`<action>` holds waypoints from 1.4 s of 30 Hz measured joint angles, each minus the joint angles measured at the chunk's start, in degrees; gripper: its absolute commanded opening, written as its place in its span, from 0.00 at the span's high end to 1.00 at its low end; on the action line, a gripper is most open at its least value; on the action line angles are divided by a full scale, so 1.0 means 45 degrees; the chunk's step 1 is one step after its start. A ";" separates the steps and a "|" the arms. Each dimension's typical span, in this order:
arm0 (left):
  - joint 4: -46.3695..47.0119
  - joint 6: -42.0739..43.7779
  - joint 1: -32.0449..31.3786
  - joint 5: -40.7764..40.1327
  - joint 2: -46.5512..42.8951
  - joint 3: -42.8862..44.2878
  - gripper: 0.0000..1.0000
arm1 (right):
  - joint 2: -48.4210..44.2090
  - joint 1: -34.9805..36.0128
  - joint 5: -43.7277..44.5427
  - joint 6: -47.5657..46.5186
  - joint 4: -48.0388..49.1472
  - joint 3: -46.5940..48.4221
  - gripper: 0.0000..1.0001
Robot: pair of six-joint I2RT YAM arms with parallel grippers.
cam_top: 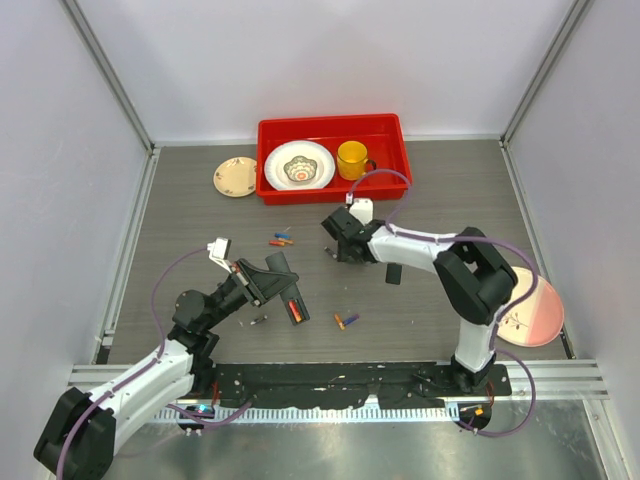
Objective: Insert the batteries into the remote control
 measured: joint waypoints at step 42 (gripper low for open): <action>0.0087 -0.0092 0.0000 0.0029 -0.0160 -0.0097 1.00 | -0.3585 -0.0024 -0.9578 -1.9968 0.0039 -0.3920 0.47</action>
